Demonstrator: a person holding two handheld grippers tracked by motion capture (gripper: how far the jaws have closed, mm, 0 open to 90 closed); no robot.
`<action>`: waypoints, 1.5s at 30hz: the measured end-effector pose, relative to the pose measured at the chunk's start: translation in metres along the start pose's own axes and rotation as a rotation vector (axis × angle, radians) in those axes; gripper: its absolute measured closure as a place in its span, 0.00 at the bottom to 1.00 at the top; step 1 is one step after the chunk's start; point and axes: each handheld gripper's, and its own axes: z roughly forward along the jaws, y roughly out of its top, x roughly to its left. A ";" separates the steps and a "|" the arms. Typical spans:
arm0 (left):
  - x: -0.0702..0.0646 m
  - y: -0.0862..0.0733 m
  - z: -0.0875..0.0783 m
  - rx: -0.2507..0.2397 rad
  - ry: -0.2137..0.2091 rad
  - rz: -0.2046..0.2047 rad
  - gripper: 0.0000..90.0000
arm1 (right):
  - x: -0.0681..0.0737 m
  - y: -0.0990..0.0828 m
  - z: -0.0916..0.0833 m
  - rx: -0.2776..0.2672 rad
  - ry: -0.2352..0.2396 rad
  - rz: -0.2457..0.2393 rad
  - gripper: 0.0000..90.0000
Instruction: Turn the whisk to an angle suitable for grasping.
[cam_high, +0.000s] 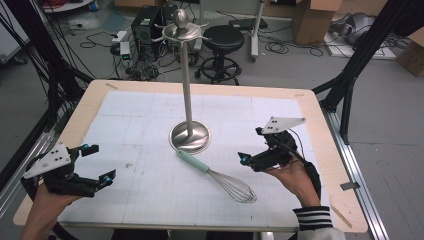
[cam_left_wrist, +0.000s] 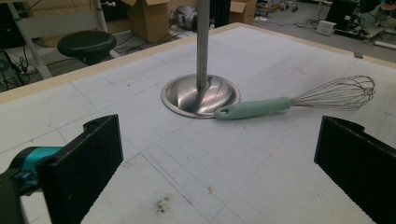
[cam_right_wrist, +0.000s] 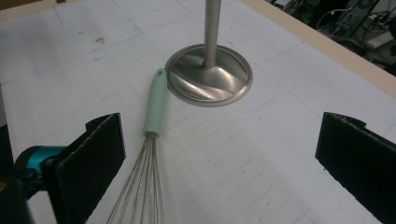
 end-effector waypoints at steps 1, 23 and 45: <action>0.000 0.000 0.000 0.000 -0.001 0.000 0.02 | 0.000 0.002 0.002 0.003 0.001 -0.004 0.00; -0.001 0.001 0.005 0.009 -0.022 0.013 0.02 | 0.022 0.030 0.054 0.130 0.080 -0.047 0.00; 0.006 -0.004 0.001 0.015 -0.015 0.013 0.02 | 0.041 0.043 0.101 0.246 0.119 -0.080 0.00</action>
